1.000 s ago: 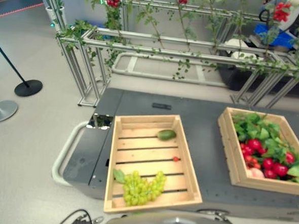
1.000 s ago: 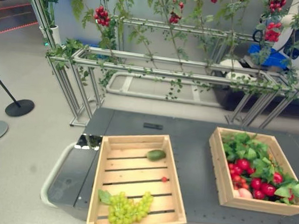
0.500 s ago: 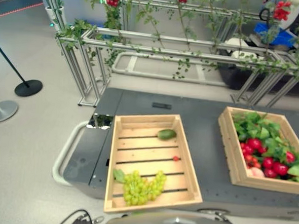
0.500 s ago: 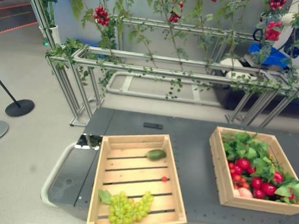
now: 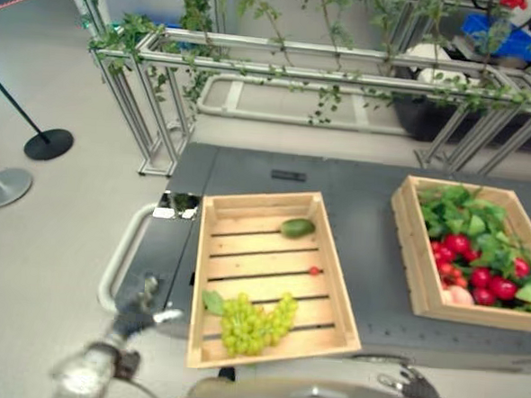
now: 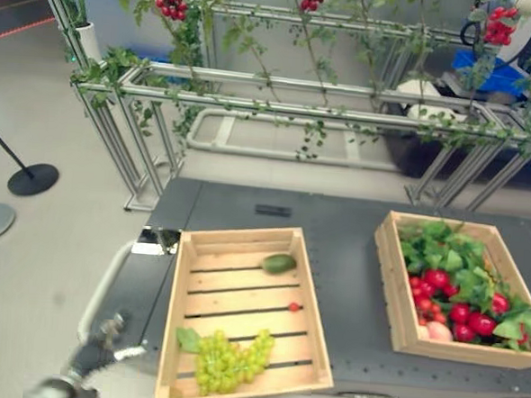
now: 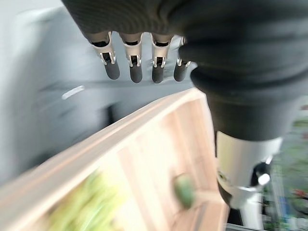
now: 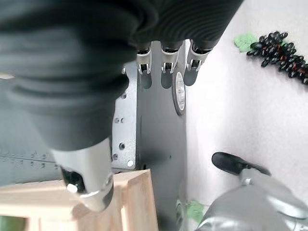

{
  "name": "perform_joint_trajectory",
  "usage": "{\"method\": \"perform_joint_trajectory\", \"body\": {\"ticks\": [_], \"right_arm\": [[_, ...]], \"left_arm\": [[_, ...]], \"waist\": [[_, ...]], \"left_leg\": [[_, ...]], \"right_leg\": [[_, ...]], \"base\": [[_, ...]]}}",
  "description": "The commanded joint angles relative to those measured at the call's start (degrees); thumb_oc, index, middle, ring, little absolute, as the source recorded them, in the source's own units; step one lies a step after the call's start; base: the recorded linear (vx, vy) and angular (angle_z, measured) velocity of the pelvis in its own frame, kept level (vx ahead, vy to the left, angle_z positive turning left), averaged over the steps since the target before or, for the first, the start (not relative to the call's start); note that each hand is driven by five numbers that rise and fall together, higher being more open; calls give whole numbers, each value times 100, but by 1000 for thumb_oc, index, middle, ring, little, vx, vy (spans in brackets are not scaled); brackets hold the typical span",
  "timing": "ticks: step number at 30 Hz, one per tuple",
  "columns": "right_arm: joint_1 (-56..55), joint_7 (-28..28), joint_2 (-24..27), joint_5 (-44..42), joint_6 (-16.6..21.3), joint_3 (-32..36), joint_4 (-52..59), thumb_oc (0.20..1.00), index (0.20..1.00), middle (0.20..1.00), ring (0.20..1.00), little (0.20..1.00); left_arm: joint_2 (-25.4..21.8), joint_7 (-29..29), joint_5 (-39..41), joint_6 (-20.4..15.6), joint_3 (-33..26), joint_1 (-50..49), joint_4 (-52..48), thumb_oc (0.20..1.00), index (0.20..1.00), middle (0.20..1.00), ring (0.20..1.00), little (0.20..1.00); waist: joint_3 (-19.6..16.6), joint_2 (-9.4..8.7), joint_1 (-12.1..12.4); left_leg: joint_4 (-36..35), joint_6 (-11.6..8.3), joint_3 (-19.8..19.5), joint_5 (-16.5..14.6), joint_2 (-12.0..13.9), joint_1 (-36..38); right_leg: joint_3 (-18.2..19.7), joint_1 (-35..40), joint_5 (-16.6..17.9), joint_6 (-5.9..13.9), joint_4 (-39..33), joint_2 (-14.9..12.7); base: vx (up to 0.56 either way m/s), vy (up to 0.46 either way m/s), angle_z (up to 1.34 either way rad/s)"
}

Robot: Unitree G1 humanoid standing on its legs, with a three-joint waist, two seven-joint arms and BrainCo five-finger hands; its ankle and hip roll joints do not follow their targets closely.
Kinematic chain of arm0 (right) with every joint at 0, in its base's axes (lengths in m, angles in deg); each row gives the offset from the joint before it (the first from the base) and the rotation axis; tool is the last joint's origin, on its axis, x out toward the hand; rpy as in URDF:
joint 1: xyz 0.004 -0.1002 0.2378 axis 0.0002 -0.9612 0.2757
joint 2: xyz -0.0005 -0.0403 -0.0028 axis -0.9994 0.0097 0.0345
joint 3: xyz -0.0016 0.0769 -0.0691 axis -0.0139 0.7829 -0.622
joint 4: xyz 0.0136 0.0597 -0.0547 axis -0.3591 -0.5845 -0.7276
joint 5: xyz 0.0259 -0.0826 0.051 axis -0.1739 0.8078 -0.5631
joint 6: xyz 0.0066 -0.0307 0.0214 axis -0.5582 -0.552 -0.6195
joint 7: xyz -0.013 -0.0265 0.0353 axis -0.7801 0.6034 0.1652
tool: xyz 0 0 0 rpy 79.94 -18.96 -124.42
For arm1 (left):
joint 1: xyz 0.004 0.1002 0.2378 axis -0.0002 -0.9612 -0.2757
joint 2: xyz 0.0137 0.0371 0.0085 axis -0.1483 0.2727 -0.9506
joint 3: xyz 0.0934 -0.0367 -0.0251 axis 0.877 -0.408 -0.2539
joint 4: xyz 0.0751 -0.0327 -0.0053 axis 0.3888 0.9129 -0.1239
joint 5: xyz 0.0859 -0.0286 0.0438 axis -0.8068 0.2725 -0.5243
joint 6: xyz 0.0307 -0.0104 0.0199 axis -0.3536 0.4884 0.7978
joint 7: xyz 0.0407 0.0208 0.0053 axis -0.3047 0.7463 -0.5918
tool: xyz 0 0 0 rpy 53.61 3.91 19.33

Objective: Pick up the fruits from the basket on one side to the basket on the other side

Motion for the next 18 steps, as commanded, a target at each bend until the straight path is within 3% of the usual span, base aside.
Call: {"method": "perform_joint_trajectory", "body": {"ticks": [1, 7, 9, 11, 12, 13, 18], "right_arm": [[350, 237, -61, 132, -56, -295, -275, 1000, 1000, 1000, 1000, 1000], [347, 395, -98, 167, -85, -409, -364, 1000, 1000, 1000, 1000, 1000], [359, 420, -97, 215, -88, -468, -379, 1000, 1000, 1000, 1000, 1000], [401, 456, -104, 285, -82, -577, -368, 1000, 1000, 1000, 1000, 1000], [404, 455, -111, 285, -81, -569, -371, 1000, 1000, 1000, 1000, 1000], [465, 461, -118, 330, -57, -711, -302, 1000, 1000, 1000, 1000, 1000], [596, 403, 50, 384, -39, -862, -175, 1000, 1000, 1000, 1000, 1000]], "left_arm": [[-242, 333, 233, -101, -213, 212, -166, 1000, 1000, 1000, 1000, 1000], [-512, 408, 76, -107, -121, 684, -631, 1000, 1000, 1000, 1000, 1000], [-724, 474, -195, -103, -1, 921, -695, 1000, 1000, 1000, 1000, 1000], [-1304, 472, -1051, -243, 240, 1511, -772, 1000, 1000, 1000, 1000, 1000], [-1309, 465, -1060, -248, 257, 1531, -758, 1000, 1000, 1000, 1000, 1000], [-1669, 354, -1626, -399, 637, 2145, -664, 1000, 1000, 1000, 1000, 1000], [-2186, 251, -2132, -541, 2058, 3868, -176, 1000, 1000, 1000, 1000, 1000]], "waist": [[-147, -75, 58], [-128, -116, 45], [-116, -125, 31], [-85, -140, -18], [-81, -144, -10], [-30, -155, -86], [194, -144, -191]], "left_leg": [[116, 165, 48, -421, -275, -57], [120, 153, 46, -440, -265, -46], [124, 147, 48, -444, -258, -46], [119, 135, 67, -439, -248, -46], [120, 135, 67, -439, -249, -47], [122, 128, 91, -429, -242, -61], [164, 130, 109, -385, -233, -227]], "right_leg": [[79, -500, 93, 439, 262, -88], [91, -491, 75, 430, 285, -88], [94, -490, 68, 433, 295, -88], [105, -504, 63, 446, 311, -79], [105, -506, 61, 446, 313, -80], [133, -540, 66, 451, 339, -79], [161, -762, 88, 457, 455, -89]], "base": [[0, 0, 0], [0, 0, 0], [7, -10, -2], [0, 0, 0], [-31, -9, 4], [-41, -11, 0], [-78, -4, -1]]}}
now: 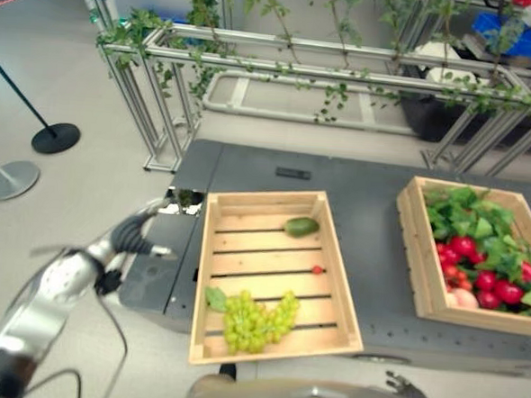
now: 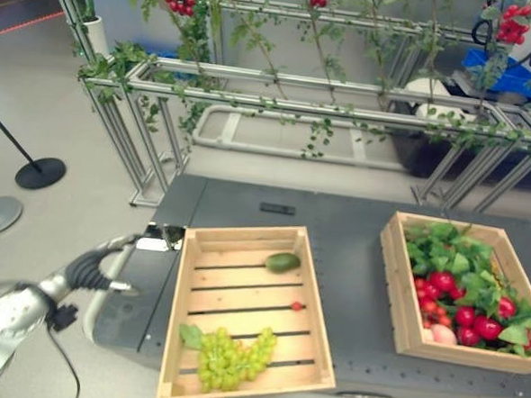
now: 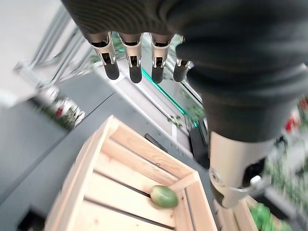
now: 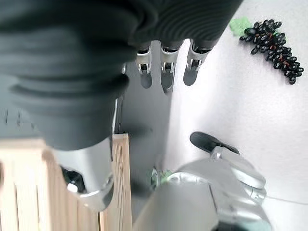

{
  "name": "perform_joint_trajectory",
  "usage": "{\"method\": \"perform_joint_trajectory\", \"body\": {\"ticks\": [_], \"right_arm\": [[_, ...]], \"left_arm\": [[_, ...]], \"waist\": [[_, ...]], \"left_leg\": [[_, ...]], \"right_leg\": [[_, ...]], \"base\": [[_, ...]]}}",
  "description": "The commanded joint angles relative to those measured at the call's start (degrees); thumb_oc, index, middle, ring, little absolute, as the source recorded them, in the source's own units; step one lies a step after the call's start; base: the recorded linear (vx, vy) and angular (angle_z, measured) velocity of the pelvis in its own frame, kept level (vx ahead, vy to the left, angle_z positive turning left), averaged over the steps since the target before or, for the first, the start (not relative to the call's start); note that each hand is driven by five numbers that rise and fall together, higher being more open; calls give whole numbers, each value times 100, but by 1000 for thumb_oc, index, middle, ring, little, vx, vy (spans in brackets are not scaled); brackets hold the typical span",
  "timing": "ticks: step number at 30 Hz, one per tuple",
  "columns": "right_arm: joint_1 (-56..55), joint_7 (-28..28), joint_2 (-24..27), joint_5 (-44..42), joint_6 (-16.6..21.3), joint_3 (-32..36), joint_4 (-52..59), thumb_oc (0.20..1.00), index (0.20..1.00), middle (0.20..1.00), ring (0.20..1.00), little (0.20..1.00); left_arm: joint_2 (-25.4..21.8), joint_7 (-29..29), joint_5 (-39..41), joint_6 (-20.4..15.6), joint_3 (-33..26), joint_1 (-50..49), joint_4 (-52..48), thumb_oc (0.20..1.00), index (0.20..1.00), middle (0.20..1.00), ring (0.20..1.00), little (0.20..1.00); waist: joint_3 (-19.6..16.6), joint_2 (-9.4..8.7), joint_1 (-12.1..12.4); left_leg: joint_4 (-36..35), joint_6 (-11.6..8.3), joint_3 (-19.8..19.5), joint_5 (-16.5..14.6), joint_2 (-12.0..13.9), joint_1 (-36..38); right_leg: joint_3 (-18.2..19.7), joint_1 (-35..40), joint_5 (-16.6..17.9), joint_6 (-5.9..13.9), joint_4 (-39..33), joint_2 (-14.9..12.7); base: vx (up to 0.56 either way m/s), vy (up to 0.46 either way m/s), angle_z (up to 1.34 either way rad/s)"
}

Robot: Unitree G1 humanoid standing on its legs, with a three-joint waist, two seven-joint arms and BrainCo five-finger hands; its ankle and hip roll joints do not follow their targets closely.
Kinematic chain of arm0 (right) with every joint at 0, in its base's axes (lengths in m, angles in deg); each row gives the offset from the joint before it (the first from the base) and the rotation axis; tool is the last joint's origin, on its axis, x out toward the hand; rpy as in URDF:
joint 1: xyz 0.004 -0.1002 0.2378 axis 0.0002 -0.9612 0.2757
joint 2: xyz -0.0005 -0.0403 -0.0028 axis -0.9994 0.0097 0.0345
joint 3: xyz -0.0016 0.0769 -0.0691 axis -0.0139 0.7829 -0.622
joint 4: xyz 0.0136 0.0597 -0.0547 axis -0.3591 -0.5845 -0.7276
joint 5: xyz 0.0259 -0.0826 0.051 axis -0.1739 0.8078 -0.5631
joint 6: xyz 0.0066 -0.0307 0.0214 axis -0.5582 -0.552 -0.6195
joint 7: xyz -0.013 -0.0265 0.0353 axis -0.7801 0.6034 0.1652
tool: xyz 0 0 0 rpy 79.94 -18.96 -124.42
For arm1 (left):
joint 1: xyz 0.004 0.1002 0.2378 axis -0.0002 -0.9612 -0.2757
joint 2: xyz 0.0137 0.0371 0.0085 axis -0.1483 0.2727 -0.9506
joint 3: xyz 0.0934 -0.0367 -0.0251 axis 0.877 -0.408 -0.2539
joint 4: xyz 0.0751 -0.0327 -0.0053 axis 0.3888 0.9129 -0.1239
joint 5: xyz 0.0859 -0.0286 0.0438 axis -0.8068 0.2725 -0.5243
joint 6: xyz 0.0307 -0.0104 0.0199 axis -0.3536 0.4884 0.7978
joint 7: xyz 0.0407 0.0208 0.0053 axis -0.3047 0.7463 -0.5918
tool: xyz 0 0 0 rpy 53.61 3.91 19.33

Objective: Pick up the fruits from the basket on one side to the basket on the other side

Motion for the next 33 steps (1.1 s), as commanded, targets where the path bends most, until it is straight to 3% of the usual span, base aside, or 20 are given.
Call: {"method": "perform_joint_trajectory", "body": {"ticks": [1, 4, 7, 13, 33], "right_arm": [[382, -51, 252, 81, 78, -261, 151, 1000, 1000, 1000, 1000, 1000], [510, -112, 319, 92, 87, -334, 214, 1000, 1000, 1000, 1000, 1000], [703, -204, 368, 36, 78, -441, 264, 1000, 1000, 1000, 1000, 1000], [869, -357, 480, -82, 130, -515, 771, 1000, 1000, 1000, 1000, 1000], [1138, -501, 680, -344, 189, -437, 1390, 1000, 1000, 1000, 1000, 1000]], "left_arm": [[-236, -73, -354, -338, 312, 928, 126, 1000, 1000, 1000, 1000, 1000], [-307, -88, -649, -409, 1405, 2031, 529, 1000, 1000, 1000, 1000, 1000], [-24, -272, -867, -276, 2031, 2800, 1045, 1000, 1000, 1000, 1000, 1000], [295, -590, -1279, -212, 2637, 3477, 1657, 1000, 1000, 1000, 1000, 1000], [667, -772, -1314, 220, 2115, 3007, 2533, 1000, 1000, 1000, 1000, 1000]], "waist": [[230, -20, -240], [477, -3, -306], [726, 10, -378], [1159, 25, -423], [1846, -51, -434]], "left_leg": [[175, 104, 96, -412, -242, -209], [247, 118, 118, -369, -243, -401], [326, 135, 135, -316, -238, -615], [568, 156, 171, -275, -216, -1052], [1187, 188, 220, -420, -196, -1658]], "right_leg": [[127, -713, 60, 444, 460, -83], [136, -963, 85, 448, 617, -108], [164, -1229, 127, 450, 743, -134], [225, -1736, 138, 449, 1055, -226], [325, -2269, 154, 382, 1387, -299]], "base": [[-113, 3, -7], [-125, 10, -6], [-127, 19, -12], [-92, 19, -6], [-16, 3, -2]]}}
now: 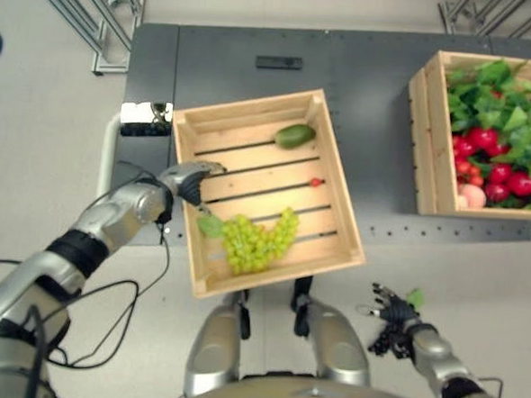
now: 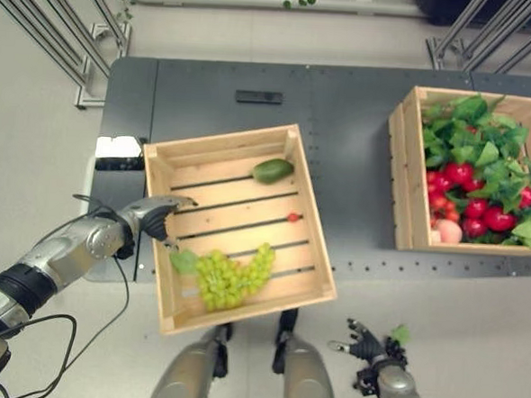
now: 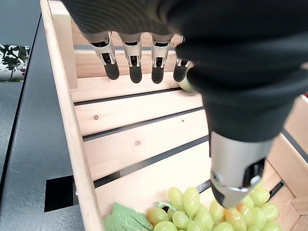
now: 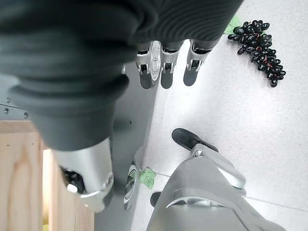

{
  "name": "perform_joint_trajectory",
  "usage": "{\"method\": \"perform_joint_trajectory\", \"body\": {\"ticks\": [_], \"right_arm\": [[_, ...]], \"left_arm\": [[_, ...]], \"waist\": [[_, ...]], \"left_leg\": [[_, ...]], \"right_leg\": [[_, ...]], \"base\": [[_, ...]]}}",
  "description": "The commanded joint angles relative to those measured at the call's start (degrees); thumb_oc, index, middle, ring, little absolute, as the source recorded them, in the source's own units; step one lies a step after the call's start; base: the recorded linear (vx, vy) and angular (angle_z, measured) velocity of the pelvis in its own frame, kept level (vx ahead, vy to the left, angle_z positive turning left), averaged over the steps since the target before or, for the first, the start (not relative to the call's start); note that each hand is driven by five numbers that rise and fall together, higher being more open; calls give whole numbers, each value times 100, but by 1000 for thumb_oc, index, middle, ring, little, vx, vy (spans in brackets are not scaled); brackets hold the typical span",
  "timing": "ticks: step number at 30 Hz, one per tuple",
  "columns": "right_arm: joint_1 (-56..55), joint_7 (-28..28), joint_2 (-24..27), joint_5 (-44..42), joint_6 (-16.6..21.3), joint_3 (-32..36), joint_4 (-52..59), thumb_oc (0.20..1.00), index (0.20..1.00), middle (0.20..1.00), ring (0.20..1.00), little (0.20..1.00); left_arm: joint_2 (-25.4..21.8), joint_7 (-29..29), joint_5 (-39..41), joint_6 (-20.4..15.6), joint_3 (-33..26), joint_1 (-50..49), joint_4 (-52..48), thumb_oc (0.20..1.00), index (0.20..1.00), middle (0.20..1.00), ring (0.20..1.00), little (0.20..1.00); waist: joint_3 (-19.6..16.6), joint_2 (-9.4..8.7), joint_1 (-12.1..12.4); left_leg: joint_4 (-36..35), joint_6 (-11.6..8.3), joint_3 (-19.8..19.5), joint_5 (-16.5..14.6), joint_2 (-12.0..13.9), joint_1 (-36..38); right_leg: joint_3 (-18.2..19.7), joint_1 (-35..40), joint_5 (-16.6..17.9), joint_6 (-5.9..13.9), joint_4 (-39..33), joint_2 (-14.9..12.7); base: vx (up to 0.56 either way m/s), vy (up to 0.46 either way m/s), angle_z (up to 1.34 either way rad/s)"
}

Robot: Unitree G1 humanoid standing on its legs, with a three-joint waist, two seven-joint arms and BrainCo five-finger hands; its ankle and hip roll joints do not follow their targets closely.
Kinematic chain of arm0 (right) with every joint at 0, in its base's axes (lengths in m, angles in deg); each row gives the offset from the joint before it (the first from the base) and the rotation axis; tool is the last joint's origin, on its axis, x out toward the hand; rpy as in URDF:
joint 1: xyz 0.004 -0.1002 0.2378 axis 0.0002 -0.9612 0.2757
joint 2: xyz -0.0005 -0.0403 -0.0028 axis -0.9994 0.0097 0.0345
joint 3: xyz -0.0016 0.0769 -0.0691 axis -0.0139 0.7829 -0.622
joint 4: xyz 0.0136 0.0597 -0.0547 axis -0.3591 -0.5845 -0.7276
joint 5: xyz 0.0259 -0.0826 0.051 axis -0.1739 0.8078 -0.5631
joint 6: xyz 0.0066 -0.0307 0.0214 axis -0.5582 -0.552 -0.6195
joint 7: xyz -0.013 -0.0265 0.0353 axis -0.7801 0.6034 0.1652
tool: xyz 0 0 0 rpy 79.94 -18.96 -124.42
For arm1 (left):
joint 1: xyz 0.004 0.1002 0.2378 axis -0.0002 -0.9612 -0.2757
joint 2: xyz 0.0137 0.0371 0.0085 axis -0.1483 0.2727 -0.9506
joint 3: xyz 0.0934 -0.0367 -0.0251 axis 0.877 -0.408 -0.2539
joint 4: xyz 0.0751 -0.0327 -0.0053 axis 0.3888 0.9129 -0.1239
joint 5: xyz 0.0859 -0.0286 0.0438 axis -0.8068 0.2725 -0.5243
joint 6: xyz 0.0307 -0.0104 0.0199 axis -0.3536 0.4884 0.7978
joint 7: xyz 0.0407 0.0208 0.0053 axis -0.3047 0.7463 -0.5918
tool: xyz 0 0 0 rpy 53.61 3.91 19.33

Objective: Pick up the fruits from the basket on one side to the basket on the other side

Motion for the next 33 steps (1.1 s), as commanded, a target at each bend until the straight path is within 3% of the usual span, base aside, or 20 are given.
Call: {"method": "perform_joint_trajectory", "body": {"ticks": [1, 19, 30, 33], "right_arm": [[-134, -47, 265, -260, 156, -53, 225, 1000, 1000, 1000, 1000, 1000], [84, -189, 296, -352, 205, -124, 646, 1000, 1000, 1000, 1000, 1000], [195, -280, 343, -476, 285, -150, 934, 1000, 1000, 1000, 1000, 1000], [238, -316, 386, -536, 323, -194, 1041, 1000, 1000, 1000, 1000, 1000]], "left_arm": [[165, -218, 30, 31, -486, 6, 203, 1000, 1000, 1000, 1000, 1000], [917, -383, 54, 110, -415, -96, 287, 1000, 1000, 1000, 1000, 1000], [1149, -414, -498, 21, 55, -123, 685, 1000, 1000, 1000, 1000, 1000], [1147, -486, -1032, -55, 490, -16, 979, 1000, 1000, 1000, 1000, 1000]], "waist": [[-181, -87, 1], [183, -176, -31], [299, -194, -61], [342, -207, -87]], "left_leg": [[706, 99, 67, -627, -194, -341], [954, 119, 56, -676, -172, -656], [1186, 141, 86, -773, -171, -839], [1259, 150, 121, -807, -175, -898]], "right_leg": [[58, -696, -28, 443, 572, -169], [67, -990, -37, 415, 749, -198], [130, -1150, -69, 409, 883, -215], [169, -1207, -75, 412, 924, -206]], "base": [[0, 0, 0], [0, 0, 0], [-4, 2, -2], [-6, 10, -6]]}}
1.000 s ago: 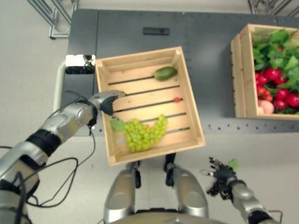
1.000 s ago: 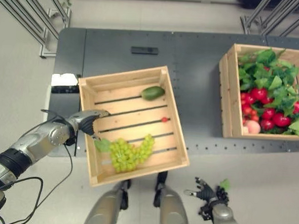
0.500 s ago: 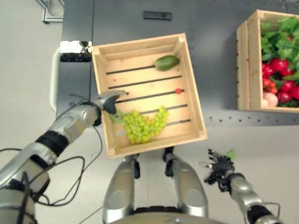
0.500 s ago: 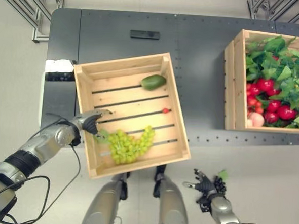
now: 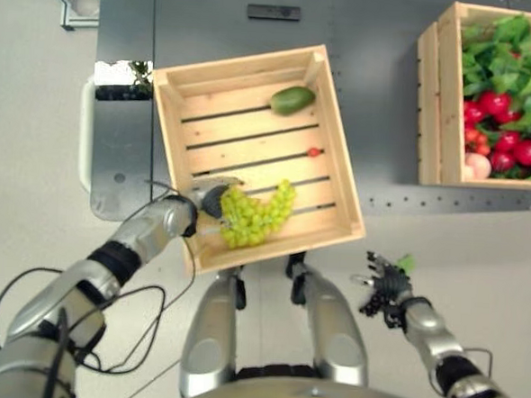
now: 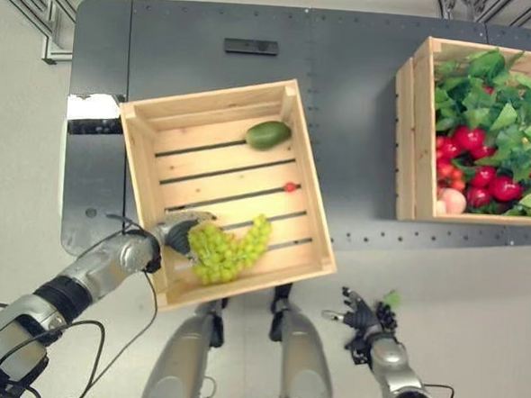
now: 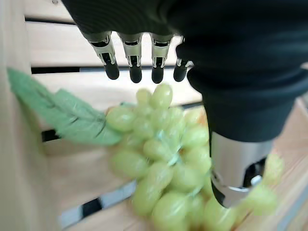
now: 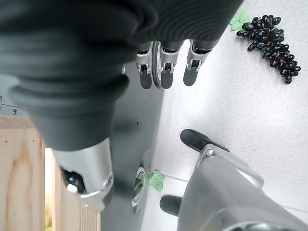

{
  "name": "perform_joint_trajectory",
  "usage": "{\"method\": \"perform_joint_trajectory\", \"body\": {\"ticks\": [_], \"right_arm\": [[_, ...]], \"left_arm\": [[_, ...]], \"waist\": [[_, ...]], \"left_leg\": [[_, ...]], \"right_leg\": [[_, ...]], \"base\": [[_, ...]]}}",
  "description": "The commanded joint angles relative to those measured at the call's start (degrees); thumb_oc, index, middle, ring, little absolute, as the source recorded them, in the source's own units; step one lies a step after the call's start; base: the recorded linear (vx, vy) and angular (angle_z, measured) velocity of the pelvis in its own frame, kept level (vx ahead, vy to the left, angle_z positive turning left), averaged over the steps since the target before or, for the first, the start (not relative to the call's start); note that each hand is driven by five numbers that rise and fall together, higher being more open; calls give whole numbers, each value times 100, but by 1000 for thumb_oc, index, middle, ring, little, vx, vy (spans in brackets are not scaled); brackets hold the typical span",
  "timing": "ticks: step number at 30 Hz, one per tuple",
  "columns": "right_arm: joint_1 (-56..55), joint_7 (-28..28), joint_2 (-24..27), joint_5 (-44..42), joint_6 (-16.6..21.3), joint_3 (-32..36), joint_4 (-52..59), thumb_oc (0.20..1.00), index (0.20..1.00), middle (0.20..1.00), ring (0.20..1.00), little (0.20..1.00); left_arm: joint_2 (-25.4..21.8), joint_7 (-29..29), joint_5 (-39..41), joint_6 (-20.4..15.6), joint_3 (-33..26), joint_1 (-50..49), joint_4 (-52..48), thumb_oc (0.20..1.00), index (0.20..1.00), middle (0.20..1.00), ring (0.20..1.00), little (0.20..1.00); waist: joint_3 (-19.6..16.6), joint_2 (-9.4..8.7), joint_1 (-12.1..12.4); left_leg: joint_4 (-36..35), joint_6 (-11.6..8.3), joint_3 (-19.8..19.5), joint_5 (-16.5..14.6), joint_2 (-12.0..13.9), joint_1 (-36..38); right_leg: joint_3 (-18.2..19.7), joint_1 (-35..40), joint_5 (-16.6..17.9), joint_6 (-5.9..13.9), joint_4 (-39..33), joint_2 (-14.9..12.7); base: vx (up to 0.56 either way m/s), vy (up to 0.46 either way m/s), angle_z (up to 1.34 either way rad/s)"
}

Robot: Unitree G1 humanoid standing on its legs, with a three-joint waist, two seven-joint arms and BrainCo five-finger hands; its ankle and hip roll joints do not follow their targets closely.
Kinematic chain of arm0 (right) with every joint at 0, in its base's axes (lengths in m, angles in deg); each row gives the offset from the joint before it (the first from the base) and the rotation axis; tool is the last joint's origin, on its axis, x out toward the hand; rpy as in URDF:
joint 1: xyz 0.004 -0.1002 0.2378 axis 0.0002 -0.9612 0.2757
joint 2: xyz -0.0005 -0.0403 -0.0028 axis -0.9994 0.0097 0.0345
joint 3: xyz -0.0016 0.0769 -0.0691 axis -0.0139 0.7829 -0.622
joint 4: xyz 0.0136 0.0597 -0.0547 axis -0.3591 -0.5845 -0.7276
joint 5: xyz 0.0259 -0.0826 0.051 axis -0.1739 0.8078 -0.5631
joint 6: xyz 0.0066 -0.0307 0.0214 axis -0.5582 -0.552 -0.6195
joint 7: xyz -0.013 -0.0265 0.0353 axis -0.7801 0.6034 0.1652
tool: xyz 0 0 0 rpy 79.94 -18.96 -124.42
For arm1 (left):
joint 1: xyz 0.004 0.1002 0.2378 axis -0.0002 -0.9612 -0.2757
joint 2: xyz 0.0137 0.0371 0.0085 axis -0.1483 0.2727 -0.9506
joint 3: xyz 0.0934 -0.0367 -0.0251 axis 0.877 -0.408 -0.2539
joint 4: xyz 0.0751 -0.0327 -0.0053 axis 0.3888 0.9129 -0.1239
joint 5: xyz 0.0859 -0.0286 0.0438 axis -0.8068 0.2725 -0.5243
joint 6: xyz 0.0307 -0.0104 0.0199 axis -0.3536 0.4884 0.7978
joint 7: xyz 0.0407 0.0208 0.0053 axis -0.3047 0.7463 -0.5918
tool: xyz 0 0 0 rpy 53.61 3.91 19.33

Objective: Pick up the fruits from the basket on one side to the basket on the other side

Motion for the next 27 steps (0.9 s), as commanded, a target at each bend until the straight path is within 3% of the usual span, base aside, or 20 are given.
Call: {"method": "perform_joint_trajectory", "body": {"ticks": [1, 9, 18, 27], "right_arm": [[-100, -95, 366, -241, 224, -87, 450, 1000, 1000, 1000, 1000, 1000], [-129, -104, 501, -358, 299, -120, 657, 1000, 1000, 1000, 1000, 1000], [-234, 24, 720, -544, 326, -177, 1266, 1000, 1000, 1000, 1000, 1000], [-226, 60, 869, -696, 382, -252, 1650, 1000, 1000, 1000, 1000, 1000]], "left_arm": [[1, -63, -560, -199, 94, 28, -62, 1000, 1000, 1000, 1000, 1000], [-466, 39, -1301, -512, 925, 295, -326, 1000, 1000, 1000, 1000, 1000], [-1297, 250, -1733, -833, 1701, 915, -1512, 1000, 1000, 1000, 1000, 1000], [-1125, -70, -2366, -895, 1971, 1046, -1360, 1000, 1000, 1000, 1000, 1000]], "waist": [[3, -3, -63], [4, 21, -92], [4, 42, -144], [4, -61, -225]], "left_leg": [[830, 88, 96, -847, -151, -177], [881, 96, 109, -889, -161, -277], [994, 121, 143, -892, -168, -599], [1086, 151, 183, -893, -148, -935]], "right_leg": [[41, -420, -78, 416, 401, -117], [97, -522, -87, 426, 429, -113], [139, -834, -46, 430, 489, -110], [216, -1164, -1, 441, 539, -77]], "base": [[0, 8, -8], [-1, 2, -3], [-2, 1, -1], [-5, 4, -2]]}}
